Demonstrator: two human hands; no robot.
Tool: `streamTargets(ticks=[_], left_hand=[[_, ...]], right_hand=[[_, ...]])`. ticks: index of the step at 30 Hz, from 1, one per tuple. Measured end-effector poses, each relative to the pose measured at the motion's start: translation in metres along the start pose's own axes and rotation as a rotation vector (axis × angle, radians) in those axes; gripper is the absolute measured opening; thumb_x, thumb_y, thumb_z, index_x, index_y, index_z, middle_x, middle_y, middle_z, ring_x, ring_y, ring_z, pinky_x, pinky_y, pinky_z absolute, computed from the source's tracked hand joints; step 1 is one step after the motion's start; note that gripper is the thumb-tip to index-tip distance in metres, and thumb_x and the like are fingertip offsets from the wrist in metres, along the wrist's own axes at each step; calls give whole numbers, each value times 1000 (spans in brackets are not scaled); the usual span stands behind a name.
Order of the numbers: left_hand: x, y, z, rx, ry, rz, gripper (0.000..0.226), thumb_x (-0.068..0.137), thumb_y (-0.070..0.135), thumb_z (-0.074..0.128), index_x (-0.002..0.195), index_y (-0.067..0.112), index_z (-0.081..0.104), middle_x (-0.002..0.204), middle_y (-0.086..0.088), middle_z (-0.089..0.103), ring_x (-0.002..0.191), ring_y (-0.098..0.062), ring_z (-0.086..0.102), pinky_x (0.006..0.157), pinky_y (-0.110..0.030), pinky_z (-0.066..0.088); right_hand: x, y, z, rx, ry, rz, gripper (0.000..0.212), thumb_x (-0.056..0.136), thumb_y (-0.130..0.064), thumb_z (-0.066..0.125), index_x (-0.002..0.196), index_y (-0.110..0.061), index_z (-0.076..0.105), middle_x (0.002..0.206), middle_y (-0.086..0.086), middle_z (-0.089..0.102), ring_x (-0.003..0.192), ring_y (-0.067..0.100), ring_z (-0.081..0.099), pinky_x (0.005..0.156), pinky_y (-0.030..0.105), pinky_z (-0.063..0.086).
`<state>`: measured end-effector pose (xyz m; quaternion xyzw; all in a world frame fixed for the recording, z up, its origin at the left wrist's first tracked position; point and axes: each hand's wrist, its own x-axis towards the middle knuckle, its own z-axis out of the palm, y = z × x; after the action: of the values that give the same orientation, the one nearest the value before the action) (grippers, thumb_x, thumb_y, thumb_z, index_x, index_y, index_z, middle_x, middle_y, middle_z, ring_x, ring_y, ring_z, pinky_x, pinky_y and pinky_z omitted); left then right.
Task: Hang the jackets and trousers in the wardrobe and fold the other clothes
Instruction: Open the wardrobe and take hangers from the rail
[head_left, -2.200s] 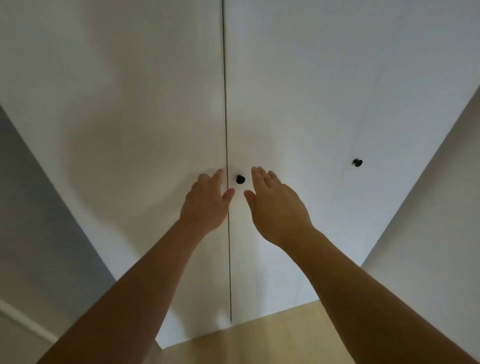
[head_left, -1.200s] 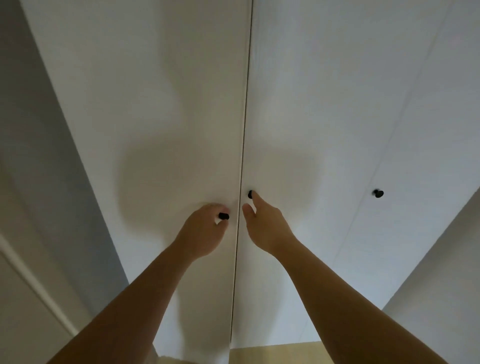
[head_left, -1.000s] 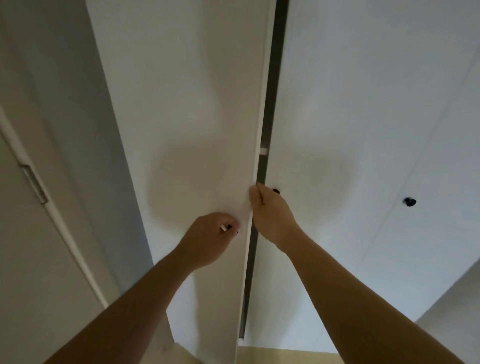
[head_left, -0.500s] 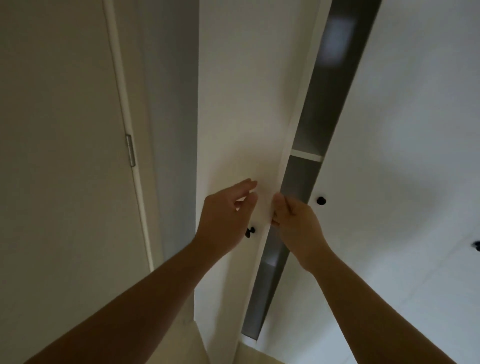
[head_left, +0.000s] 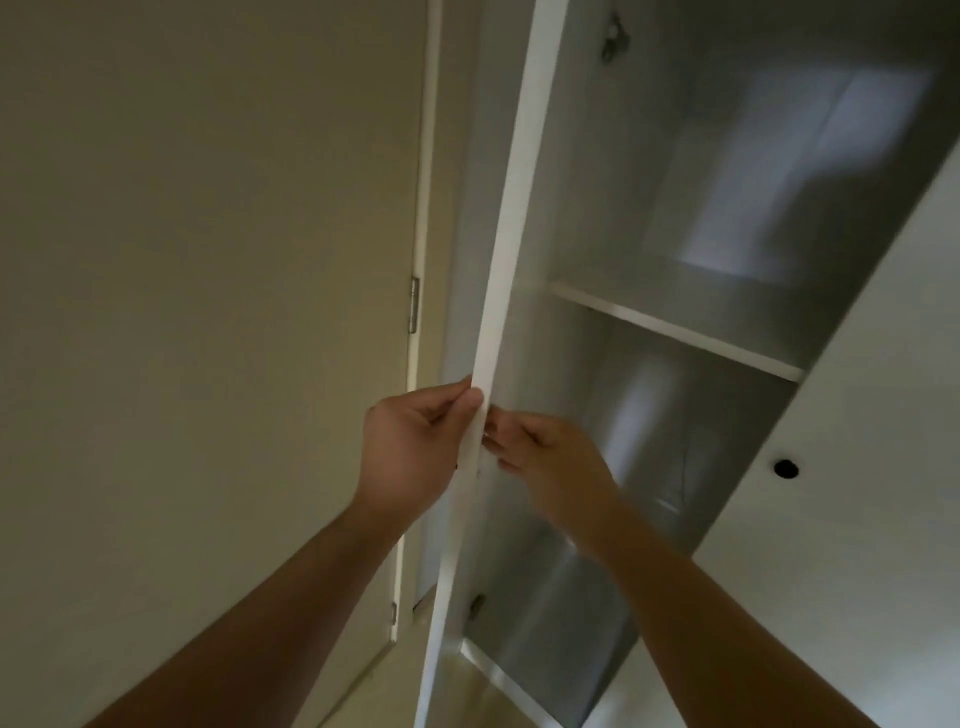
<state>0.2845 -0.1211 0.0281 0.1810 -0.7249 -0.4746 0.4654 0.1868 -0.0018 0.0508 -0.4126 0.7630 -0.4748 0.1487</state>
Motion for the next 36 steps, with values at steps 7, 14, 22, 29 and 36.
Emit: streamTargets(ticks=[7,14,22,29,36], left_hand=[[22,-13,-47,37,138,-31,43,100,21,61,62,38,67,55,22,57,54,6,48,55,-7,36],[48,-41,-71,27,193,-71,41,102,20,56,70,41,71,61,22,58,59,4,49,58,-9,39],[44,-48,-71,123,286,-124,33,102,12,51,127,25,69,113,25,70,110,9,62,92,-4,43],[25,-36,-35,184,378,155,21,100,11,57,109,22,73,103,26,66,101,1,64,86,-6,43],[38,-45,57,63,77,136,21,100,20,54,106,23,74,101,19,70,97,-2,67,85,-9,46]], right_hand=[[38,-29,53,-45,-96,-76,39,108,-32,41,116,-3,66,111,13,73,104,30,69,100,52,50],[67,-44,86,-110,-134,-101,34,108,-28,38,96,-11,65,86,1,65,75,13,57,75,30,42],[81,-42,104,-21,-255,-49,50,110,-34,32,159,-24,28,163,-5,31,149,12,30,120,24,20],[81,-11,82,90,-111,7,47,110,-33,35,156,-22,37,157,-4,43,144,12,39,122,34,27],[69,58,6,72,258,224,37,107,-25,41,139,-20,58,139,0,61,128,20,57,113,44,42]])
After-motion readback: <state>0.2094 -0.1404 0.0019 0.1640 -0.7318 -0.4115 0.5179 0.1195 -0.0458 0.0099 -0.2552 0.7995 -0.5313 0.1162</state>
